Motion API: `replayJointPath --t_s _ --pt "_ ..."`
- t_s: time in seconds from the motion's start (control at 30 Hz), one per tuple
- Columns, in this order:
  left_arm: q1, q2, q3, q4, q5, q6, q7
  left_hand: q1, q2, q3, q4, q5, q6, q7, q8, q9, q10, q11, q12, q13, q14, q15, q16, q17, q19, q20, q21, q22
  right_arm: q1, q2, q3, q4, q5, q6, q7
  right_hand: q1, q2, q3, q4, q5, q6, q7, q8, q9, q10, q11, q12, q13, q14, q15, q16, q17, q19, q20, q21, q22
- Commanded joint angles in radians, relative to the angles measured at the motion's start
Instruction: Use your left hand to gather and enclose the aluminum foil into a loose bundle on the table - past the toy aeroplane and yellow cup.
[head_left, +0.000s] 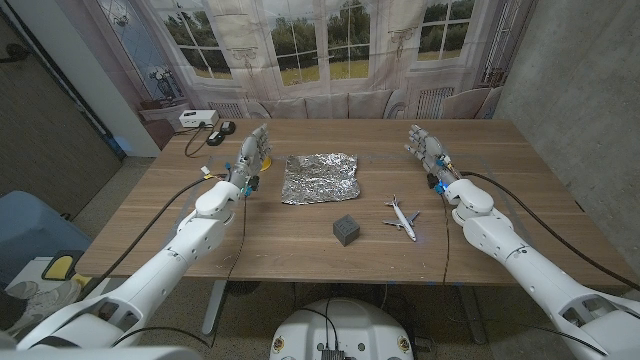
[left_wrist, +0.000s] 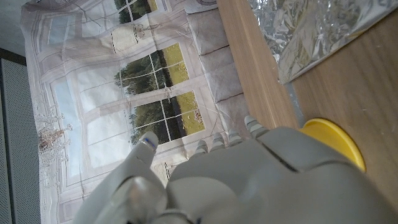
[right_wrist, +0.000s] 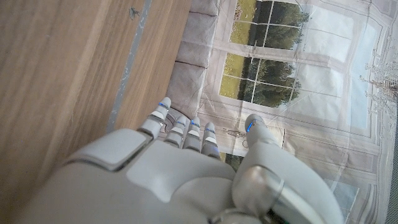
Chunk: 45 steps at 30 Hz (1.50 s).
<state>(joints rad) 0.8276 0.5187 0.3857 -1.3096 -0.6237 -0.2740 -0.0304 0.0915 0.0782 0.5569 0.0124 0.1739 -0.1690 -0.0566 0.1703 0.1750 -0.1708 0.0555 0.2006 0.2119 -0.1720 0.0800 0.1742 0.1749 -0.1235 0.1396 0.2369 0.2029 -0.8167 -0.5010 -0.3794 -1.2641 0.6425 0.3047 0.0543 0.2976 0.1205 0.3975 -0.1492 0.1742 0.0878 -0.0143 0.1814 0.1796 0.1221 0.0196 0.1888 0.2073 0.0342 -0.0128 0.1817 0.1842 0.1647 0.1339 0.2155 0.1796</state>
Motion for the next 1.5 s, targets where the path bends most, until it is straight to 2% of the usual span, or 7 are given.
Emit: replayJointPath --t_s 0.03,0.3,0.43,0.73,1.1,1.33,1.5 --pt "-0.013 0.02 0.026 -0.059 0.087 0.076 0.116 0.003 -0.017 -0.005 -0.006 0.007 -0.073 -0.019 0.016 0.002 -0.043 0.008 0.017 0.001 -0.028 0.013 0.014 0.003 0.007 0.029 0.008 0.001 -0.013 -0.012 0.012 -0.009 -0.017 0.055 0.003 0.007 -0.002 0.006 0.002 0.005 0.008 0.002 0.006 0.004 0.011 0.0 0.007 0.001 0.008 -0.003 0.007 0.001 0.009 -0.009 0.005 0.004" --pt "-0.011 0.045 0.048 -0.191 0.184 0.281 0.317 0.015 -0.059 -0.023 -0.04 0.007 -0.045 -0.034 0.023 0.003 0.009 0.002 0.036 -0.003 0.036 0.033 0.029 0.004 0.047 0.057 0.021 0.001 -0.052 -0.046 0.052 -0.047 0.005 0.076 -0.001 0.007 -0.006 0.004 0.002 0.004 0.017 0.002 0.01 0.004 0.017 0.001 0.01 0.0 0.018 0.006 0.011 0.0 0.013 -0.008 0.006 0.004" --pt "-0.038 0.06 0.071 -0.232 0.217 0.389 0.349 0.033 -0.07 -0.023 -0.061 0.007 -0.039 -0.037 0.025 0.003 0.026 0.003 0.041 -0.003 0.061 0.033 0.033 0.005 0.069 0.06 0.027 0.0 -0.063 -0.057 0.067 -0.047 0.017 0.084 0.008 0.007 -0.006 0.003 0.002 0.004 0.02 0.003 0.011 0.004 0.02 0.005 0.011 -0.001 0.018 0.006 0.011 -0.001 0.015 -0.007 0.006 0.004" --pt "-0.089 0.048 0.117 -0.306 0.276 0.624 0.45 0.094 -0.09 -0.015 -0.122 0.004 -0.021 -0.015 0.034 0.005 0.054 -0.001 0.049 -0.001 0.12 0.032 0.042 0.007 0.111 0.059 0.037 -0.003 -0.069 -0.072 0.09 -0.028 0.043 0.092 0.035 0.007 -0.007 0.003 0.002 0.004 0.024 0.005 0.012 0.004 0.022 0.007 0.012 -0.002 0.02 0.004 0.012 -0.001 0.017 -0.006 0.006 0.004" --pt "-0.151 0.047 0.162 -0.348 0.319 0.808 0.473 0.179 -0.114 -0.005 -0.179 0.005 0.06 0.013 0.055 0.007 0.104 0.004 0.062 0.001 0.177 0.022 0.044 0.009 0.174 0.056 0.053 -0.003 -0.052 -0.07 0.097 0.009 0.053 0.121 0.076 0.007 -0.007 0.002 0.003 0.004 0.027 0.006 0.012 0.004 0.026 0.009 0.014 -0.002 0.021 0.006 0.013 -0.002 0.018 -0.005 0.005 0.004" --pt "-0.188 0.043 0.183 -0.362 0.325 0.92 0.466 0.243 -0.13 -0.001 -0.188 0.008 0.121 0.032 0.067 0.009 0.157 0.001 0.075 0.0 0.241 0.006 0.052 0.009 0.238 0.07 0.07 -0.004 -0.049 -0.071 0.102 0.016 0.058 0.135 0.091 0.006 -0.008 0.001 0.003 0.004 0.029 0.006 0.013 0.004 0.028 0.01 0.014 -0.003 0.021 0.009 0.013 -0.002 0.018 -0.004 0.005 0.004" --pt "-0.2 0.036 0.184 -0.353 0.314 0.943 0.454 0.286 -0.123 0.007 -0.188 0.009 0.148 0.04 0.071 0.01 0.194 0.0 0.085 0.001 0.273 -0.001 0.055 0.009 0.264 0.072 0.075 -0.005 -0.051 -0.072 0.105 0.018 0.063 0.139 0.097 0.006 -0.009 0.0 0.003 0.004 0.03 0.005 0.013 0.004 0.029 0.011 0.014 -0.003 0.021 0.009 0.012 -0.002 0.017 -0.004 0.004 0.004"
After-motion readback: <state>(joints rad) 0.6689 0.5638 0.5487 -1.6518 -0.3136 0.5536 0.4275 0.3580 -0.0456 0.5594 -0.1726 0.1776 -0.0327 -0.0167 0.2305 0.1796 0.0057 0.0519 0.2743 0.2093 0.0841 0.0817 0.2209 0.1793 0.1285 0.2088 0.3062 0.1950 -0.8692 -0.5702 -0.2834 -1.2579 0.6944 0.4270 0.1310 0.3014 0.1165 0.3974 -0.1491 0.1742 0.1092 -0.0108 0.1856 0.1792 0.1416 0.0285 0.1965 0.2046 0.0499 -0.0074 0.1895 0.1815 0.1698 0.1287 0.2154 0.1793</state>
